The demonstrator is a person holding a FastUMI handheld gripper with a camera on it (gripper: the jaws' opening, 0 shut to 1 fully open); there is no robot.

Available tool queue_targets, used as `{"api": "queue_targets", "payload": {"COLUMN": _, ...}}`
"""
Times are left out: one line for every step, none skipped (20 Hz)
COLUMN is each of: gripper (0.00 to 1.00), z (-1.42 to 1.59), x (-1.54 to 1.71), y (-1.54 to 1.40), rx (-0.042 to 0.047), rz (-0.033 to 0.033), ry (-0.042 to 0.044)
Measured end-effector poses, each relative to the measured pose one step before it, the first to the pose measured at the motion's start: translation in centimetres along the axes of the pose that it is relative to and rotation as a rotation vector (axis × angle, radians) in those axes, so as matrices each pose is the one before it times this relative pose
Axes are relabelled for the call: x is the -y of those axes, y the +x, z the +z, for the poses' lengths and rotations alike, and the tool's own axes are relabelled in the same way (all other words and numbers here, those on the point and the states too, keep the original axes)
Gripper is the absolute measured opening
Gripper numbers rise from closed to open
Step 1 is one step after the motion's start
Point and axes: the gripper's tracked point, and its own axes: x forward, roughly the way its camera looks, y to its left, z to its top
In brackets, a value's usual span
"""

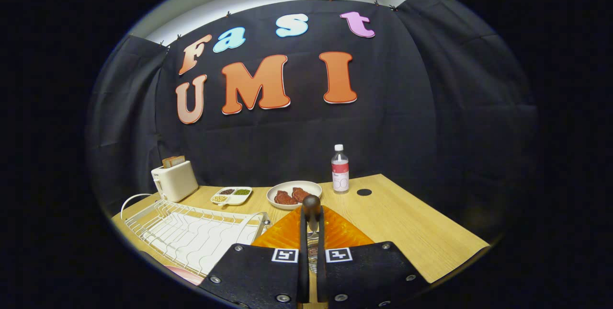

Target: Take the plate from the dish rack, then take the spoon from the basket and place it into the plate.

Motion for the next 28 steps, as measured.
{"api": "queue_targets", "payload": {"gripper": 0.06, "z": 0.747, "x": -0.249, "y": -0.333, "rx": 0.01497, "rz": 0.00638, "ry": 0.00105}}
{"api": "queue_targets", "payload": {"gripper": 0.06, "z": 0.724, "x": -0.255, "y": -0.473, "rx": 0.00891, "rz": 0.00581, "ry": 0.00259}}
{"api": "queue_targets", "payload": {"gripper": 0.06, "z": 0.620, "x": -0.174, "y": -0.501, "rx": 0.00831, "rz": 0.00421, "ry": 0.00030}}
{"api": "queue_targets", "payload": {"gripper": 0.06, "z": 0.748, "x": -0.221, "y": -0.591, "rx": 0.01199, "rz": 0.00647, "ry": -0.00092}}
{"api": "queue_targets", "payload": {"gripper": 0.06, "z": 0.750, "x": -0.426, "y": -0.707, "rx": 0.01489, "rz": 0.01244, "ry": -0.00112}}
{"api": "queue_targets", "payload": {"gripper": 0.06, "z": 0.741, "x": -0.554, "y": -0.722, "rx": 0.01196, "rz": 0.01555, "ry": -0.00011}}
{"api": "queue_targets", "payload": {"gripper": 0.06, "z": 0.442, "x": -0.638, "y": -0.677, "rx": 0.00718, "rz": 0.01691, "ry": -0.00143}}
{"api": "queue_targets", "payload": {"gripper": 0.06, "z": 0.469, "x": -0.479, "y": -0.759, "rx": 0.00696, "rz": 0.01519, "ry": -0.00256}}
{"api": "queue_targets", "payload": {"gripper": 0.06, "z": 0.355, "x": -0.575, "y": -0.765, "rx": 0.00323, "rz": 0.01533, "ry": -0.00553}}
{"api": "queue_targets", "payload": {"gripper": 0.06, "z": 0.323, "x": -0.608, "y": -0.803, "rx": 0.00389, "rz": 0.01540, "ry": -0.00459}}
{"api": "queue_targets", "payload": {"gripper": 0.06, "z": 0.201, "x": -0.813, "y": -0.792, "rx": -0.00167, "rz": 0.02124, "ry": -0.00593}}
{"api": "queue_targets", "payload": {"gripper": 0.06, "z": 0.065, "x": -1.072, "y": -0.895, "rx": 0.00017, "rz": 0.02795, "ry": -0.00954}}
{"api": "queue_targets", "payload": {"gripper": 0.06, "z": 0.311, "x": -1.066, "y": -0.598, "rx": 0.00298, "rz": 0.02982, "ry": -0.00953}}
{"api": "queue_targets", "payload": {"gripper": 0.06, "z": 0.019, "x": -1.134, "y": -0.616, "rx": 0.00009, "rz": 0.02914, "ry": -0.01296}}
{"api": "queue_targets", "payload": {"gripper": 0.06, "z": 0.080, "x": -1.094, "y": -0.447, "rx": 0.00173, "rz": 0.02325, "ry": -0.01165}}
{"api": "queue_targets", "payload": {"gripper": 0.06, "z": 0.030, "x": -1.036, "y": -0.409, "rx": -0.00062, "rz": 0.02219, "ry": -0.01327}}
{"api": "queue_targets", "payload": {"gripper": 0.06, "z": 0.022, "x": -0.998, "y": -0.368, "rx": -0.00058, "rz": 0.01945, "ry": -0.00843}}
{"api": "queue_targets", "payload": {"gripper": 0.06, "z": -0.019, "x": -1.050, "y": -0.323, "rx": -0.00179, "rz": 0.02128, "ry": -0.00795}}
{"api": "queue_targets", "payload": {"gripper": 0.06, "z": -0.040, "x": -0.977, "y": -0.239, "rx": -0.00215, "rz": 0.02038, "ry": -0.00358}}
{"api": "queue_targets", "payload": {"gripper": 0.06, "z": -0.217, "x": -0.934, "y": -0.223, "rx": -0.00659, "rz": 0.01902, "ry": -0.00231}}
{"api": "queue_targets", "payload": {"gripper": 0.06, "z": -0.188, "x": -0.795, "y": -0.098, "rx": -0.00529, "rz": 0.01658, "ry": -0.00154}}
{"api": "queue_targets", "payload": {"gripper": 0.06, "z": -0.410, "x": -0.756, "y": -0.131, "rx": -0.01083, "rz": 0.01476, "ry": 0.00059}}
{"api": "queue_targets", "payload": {"gripper": 0.06, "z": -0.381, "x": -0.877, "y": -0.068, "rx": -0.00665, "rz": 0.02167, "ry": 0.00124}}
{"api": "queue_targets", "payload": {"gripper": 0.06, "z": -0.314, "x": -0.967, "y": -0.185, "rx": -0.00403, "rz": 0.02587, "ry": 0.00199}}
{"api": "queue_targets", "payload": {"gripper": 0.06, "z": -0.493, "x": -0.812, "y": -0.075, "rx": -0.00721, "rz": 0.02368, "ry": 0.00468}}
{"api": "queue_targets", "payload": {"gripper": 0.06, "z": -0.819, "x": -0.721, "y": -0.099, "rx": -0.01751, "rz": 0.02062, "ry": 0.00184}}
{"api": "queue_targets", "payload": {"gripper": 0.06, "z": -0.554, "x": -0.593, "y": -0.183, "rx": -0.01027, "rz": 0.01886, "ry": -0.00205}}
{"api": "queue_targets", "payload": {"gripper": 0.06, "z": -0.665, "x": -0.625, "y": -0.146, "rx": -0.01441, "rz": 0.01460, "ry": 0.00061}}
